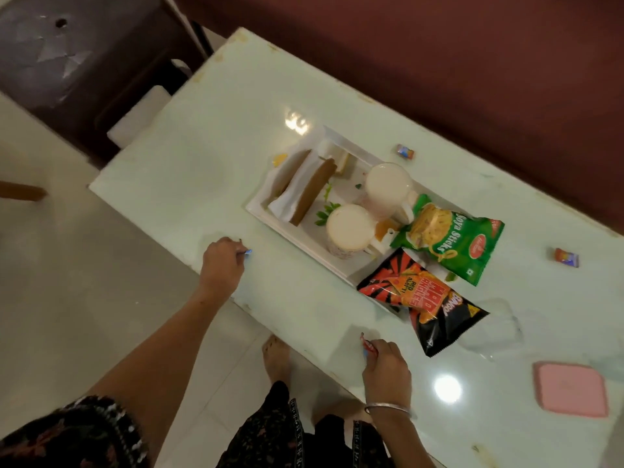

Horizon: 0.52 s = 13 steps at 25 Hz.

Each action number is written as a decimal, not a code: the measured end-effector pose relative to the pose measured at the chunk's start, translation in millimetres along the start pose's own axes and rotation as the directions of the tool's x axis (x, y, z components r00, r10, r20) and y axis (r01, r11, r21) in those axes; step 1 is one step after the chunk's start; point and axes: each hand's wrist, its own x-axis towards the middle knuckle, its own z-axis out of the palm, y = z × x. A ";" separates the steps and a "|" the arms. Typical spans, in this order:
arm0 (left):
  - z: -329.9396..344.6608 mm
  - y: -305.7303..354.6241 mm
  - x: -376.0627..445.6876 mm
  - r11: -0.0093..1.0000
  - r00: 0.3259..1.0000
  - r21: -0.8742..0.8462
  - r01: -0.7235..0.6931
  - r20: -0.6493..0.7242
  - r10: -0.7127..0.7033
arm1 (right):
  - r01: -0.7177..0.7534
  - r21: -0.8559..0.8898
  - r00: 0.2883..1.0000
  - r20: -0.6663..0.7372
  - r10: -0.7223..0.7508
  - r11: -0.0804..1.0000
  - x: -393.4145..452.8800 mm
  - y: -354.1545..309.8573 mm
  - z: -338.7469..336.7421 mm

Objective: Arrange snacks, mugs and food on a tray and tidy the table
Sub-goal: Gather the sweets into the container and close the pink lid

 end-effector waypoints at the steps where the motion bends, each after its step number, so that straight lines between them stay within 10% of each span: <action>1: 6.4 7.7 -15.0 1.000 1.000 -0.007 -0.030 -0.002 0.030 | -0.004 0.009 1.000 0.015 0.004 1.000 0.7 1.5 -1.4; 6: 43.2 51.9 -111.1 0.988 0.987 -0.121 -0.098 0.113 0.112 | -0.206 0.243 0.978 0.029 0.206 0.948 -1.5 24.8 -12.4; 13: 92.9 172.9 -229.6 0.898 0.823 -0.423 -0.120 0.464 0.328 | -0.419 0.704 0.771 -0.060 0.635 0.574 -17.5 98.3 -77.9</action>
